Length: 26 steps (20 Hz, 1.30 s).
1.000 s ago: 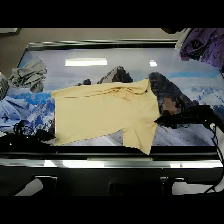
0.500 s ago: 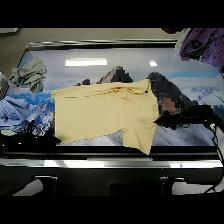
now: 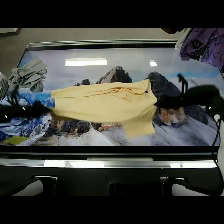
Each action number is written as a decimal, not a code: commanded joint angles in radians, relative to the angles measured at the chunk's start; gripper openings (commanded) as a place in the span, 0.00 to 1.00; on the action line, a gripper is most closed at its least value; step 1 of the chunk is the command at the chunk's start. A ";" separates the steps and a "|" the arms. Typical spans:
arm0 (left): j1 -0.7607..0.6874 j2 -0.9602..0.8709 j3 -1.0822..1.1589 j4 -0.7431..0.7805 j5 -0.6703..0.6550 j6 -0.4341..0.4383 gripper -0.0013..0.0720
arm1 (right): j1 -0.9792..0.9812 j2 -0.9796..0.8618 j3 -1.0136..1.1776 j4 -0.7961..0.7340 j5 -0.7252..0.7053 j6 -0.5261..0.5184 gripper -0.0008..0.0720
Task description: Fold the clothes and pants, and hang the long-sleeved shirts on hangers.
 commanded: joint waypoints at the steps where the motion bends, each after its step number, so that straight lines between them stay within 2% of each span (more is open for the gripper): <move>1: -0.046 0.000 0.464 0.175 0.002 -0.108 0.03 | 0.088 0.087 0.351 -0.195 0.034 0.126 0.04; 4: -0.064 0.020 0.830 0.322 -0.029 -0.177 0.03 | 0.089 0.189 0.617 -0.276 -0.017 0.199 0.04; 6: -0.066 0.069 0.969 0.384 -0.071 -0.207 0.03 | 0.089 0.289 0.732 -0.333 -0.061 0.220 0.04; 8: -0.066 0.162 0.989 0.433 -0.084 -0.237 0.03 | 0.089 0.413 0.773 -0.394 -0.087 0.257 0.04; 11: -0.066 0.293 0.988 0.531 -0.180 -0.278 0.03 | 0.089 0.580 0.773 -0.481 -0.121 0.342 0.04; 15: -0.066 0.388 0.927 0.578 -0.234 -0.307 0.03 | 0.089 0.628 0.773 -0.495 -0.133 0.447 0.04; 18: -0.066 0.372 0.823 0.568 -0.237 -0.306 0.03 | 0.089 0.533 0.773 -0.493 -0.167 0.505 0.04; 21: -0.072 0.288 0.642 0.517 -0.224 -0.255 0.03 | 0.089 0.335 0.771 -0.493 -0.275 0.559 0.04; 24: -0.129 0.161 0.438 0.534 -0.073 -0.214 0.03 | 0.090 0.076 0.770 -0.459 -0.343 0.549 0.04; 26: -0.167 0.035 0.346 0.548 0.049 -0.216 0.03 | 0.093 -0.098 0.758 -0.417 -0.316 0.534 0.04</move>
